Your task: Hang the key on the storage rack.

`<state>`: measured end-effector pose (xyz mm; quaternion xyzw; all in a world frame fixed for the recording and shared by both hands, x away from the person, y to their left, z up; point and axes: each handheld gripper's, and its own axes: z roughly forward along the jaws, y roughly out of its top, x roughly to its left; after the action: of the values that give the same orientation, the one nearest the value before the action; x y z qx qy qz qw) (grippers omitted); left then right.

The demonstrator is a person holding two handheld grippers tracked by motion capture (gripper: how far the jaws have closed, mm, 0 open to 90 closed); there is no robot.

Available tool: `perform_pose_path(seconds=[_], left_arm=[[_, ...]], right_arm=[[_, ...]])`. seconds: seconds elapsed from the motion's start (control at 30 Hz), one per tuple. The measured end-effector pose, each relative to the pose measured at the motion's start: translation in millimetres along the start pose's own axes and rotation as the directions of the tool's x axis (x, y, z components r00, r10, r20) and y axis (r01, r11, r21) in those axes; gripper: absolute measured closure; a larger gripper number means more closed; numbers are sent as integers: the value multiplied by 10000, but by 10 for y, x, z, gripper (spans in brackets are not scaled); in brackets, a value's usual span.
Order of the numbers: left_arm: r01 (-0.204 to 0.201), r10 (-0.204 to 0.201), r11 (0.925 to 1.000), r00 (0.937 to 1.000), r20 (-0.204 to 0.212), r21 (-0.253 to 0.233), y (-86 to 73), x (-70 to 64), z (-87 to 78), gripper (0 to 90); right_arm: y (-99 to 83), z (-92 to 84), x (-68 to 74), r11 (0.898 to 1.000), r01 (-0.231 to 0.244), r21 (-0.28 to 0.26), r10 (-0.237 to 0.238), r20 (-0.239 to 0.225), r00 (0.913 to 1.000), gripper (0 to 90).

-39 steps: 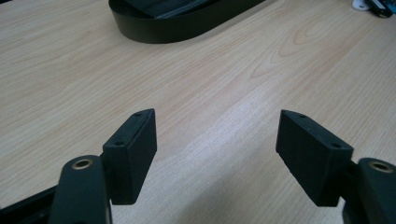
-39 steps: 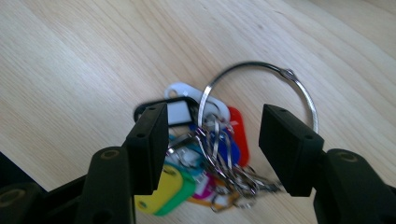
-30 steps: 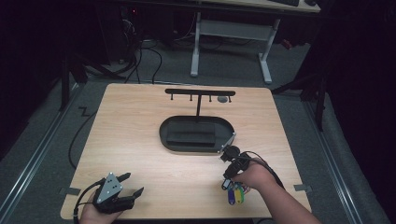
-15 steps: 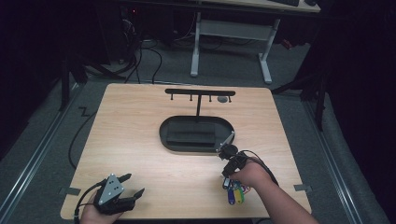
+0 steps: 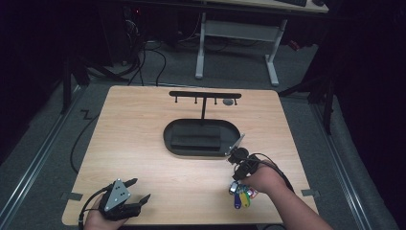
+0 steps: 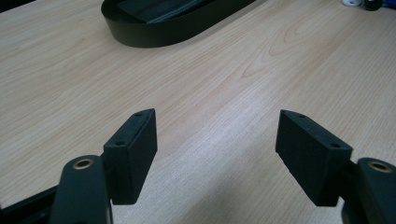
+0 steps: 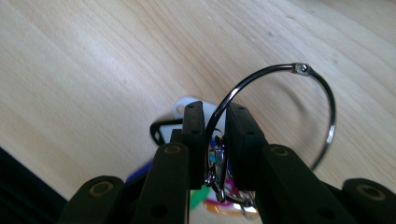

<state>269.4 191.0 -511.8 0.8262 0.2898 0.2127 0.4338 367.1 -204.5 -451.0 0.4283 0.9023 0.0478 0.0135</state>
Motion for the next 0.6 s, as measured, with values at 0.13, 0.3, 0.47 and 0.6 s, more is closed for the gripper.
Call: perform_pose_path(seconds=[0.13, 0.3, 0.47, 0.6], left_arm=[[34, -34, 10000, 10000, -11, 67, -2, -8, -1, 301], [-46, 46, 9999, 10000, -28, 91, -5, -1, 6, 303], [-162, 161, 9998, 9998, 74, 139, -7, -24, 14, 304], [-270, 269, 9996, 9996, 106, 60, 13, -34, 14, 304]], right_arm=[[-54, -141, -22, 9993, 333, -141, -331, 167, 9993, 791], [-105, -264, -66, 9989, 372, -294, -361, 365, 9987, 791], [-158, -322, -78, 9981, 550, -268, -537, 486, 9974, 789], [-170, -361, -51, 9987, 379, -343, -359, 554, 9978, 786]])
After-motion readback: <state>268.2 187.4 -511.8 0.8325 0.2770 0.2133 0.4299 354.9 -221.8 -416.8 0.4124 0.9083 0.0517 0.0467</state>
